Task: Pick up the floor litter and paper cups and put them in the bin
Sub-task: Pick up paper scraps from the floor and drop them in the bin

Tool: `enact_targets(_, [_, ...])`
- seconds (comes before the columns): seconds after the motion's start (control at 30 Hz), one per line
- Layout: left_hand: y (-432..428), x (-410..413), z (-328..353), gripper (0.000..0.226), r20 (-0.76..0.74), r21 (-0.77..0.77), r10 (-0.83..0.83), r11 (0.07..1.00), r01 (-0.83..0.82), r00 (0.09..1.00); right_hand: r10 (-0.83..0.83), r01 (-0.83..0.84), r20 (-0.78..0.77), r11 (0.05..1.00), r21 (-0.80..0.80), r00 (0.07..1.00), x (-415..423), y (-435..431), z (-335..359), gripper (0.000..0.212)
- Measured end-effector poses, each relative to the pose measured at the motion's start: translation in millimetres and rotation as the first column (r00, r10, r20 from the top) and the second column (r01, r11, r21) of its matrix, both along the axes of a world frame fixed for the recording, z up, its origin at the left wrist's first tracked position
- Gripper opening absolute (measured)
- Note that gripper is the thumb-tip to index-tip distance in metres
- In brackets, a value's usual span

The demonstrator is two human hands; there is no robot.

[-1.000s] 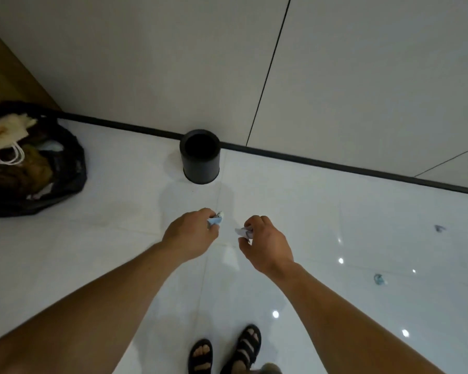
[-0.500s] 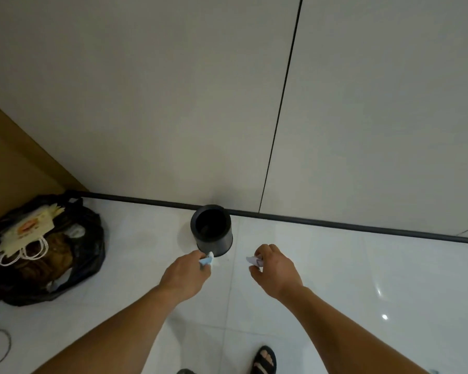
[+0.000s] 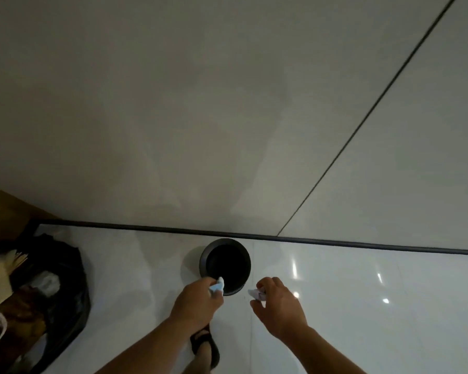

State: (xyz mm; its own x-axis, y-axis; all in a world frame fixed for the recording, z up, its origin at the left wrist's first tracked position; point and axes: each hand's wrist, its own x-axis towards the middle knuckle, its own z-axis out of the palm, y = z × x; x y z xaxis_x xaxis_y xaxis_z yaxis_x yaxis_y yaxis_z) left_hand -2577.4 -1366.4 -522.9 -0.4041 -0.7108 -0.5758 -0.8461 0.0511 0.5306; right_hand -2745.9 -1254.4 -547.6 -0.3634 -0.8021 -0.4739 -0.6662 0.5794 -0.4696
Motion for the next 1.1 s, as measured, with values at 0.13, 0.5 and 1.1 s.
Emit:
enact_targets(0.13, [-60,-9,-71,0.018,0.009,0.100,0.005,0.995,-0.006,1.000,-0.079,0.078,0.054,0.997,0.030,0.995,8,-62,-74,0.038])
enact_targets(0.5, [-129,-40,-309,0.042,0.088,0.267,0.087,0.958,-0.108,0.992,-0.193,0.181,0.133,0.978,0.103,0.972,-7,-130,-320,0.049])
enact_targets(1.1, [-102,-131,-125,0.055,0.150,0.143,-0.423,0.903,0.404,0.893,-0.349,0.333,0.099,0.932,0.144,0.932,-61,-46,-153,0.075])
